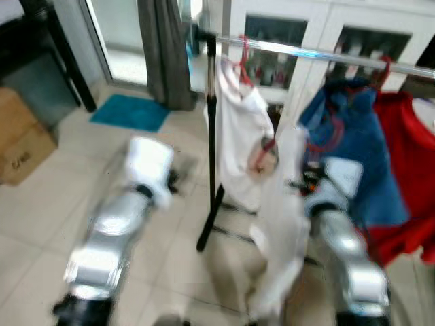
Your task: Hang hanger
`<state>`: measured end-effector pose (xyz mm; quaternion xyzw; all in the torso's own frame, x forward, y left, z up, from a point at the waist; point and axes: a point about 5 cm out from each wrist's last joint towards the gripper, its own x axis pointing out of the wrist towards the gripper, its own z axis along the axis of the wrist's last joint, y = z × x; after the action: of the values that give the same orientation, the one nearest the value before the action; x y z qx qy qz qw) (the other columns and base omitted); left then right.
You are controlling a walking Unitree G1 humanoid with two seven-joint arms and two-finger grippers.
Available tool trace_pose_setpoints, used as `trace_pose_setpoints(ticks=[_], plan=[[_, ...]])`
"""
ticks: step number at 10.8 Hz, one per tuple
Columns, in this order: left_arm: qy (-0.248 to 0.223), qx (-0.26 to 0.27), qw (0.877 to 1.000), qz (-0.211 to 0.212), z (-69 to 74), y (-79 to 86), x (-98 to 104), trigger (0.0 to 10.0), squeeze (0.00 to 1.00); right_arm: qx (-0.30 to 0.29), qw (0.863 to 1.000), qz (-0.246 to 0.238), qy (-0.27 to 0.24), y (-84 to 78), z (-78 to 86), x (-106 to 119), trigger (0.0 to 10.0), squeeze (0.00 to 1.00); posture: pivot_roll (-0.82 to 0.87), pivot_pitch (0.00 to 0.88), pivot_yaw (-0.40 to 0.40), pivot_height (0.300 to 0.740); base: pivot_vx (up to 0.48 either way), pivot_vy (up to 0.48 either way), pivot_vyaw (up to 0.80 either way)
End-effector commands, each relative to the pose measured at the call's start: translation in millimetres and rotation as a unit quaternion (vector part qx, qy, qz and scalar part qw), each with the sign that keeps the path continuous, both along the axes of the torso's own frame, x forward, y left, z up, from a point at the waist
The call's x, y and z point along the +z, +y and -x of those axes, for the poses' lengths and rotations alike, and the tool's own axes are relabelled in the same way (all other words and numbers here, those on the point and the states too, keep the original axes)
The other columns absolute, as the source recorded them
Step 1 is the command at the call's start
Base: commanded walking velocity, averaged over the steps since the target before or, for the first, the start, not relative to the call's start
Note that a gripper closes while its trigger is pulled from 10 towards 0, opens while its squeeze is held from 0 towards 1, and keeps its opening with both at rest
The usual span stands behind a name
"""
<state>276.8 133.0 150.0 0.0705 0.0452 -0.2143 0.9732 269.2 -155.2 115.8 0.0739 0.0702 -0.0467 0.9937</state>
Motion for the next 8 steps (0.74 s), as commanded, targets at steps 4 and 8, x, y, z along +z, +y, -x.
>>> trace_pose_setpoints(ticks=[4,8], plan=[[-0.017,0.005,1.000,-0.014,-4.0,7.3,7.7,10.0,0.12,0.016,0.999,0.003,-0.047,9.2,-10.0,22.8,10.0,0.00,0.09,0.055,-0.010,0.740,0.325,0.000,0.00],[-0.023,-0.015,0.999,-0.024,-6.0,4.7,10.5,10.0,0.12,0.002,0.999,0.004,-0.041,3.6,-13.9,21.9,10.0,0.00,0.09,0.044,-0.006,0.740,0.326,0.000,-0.38]])
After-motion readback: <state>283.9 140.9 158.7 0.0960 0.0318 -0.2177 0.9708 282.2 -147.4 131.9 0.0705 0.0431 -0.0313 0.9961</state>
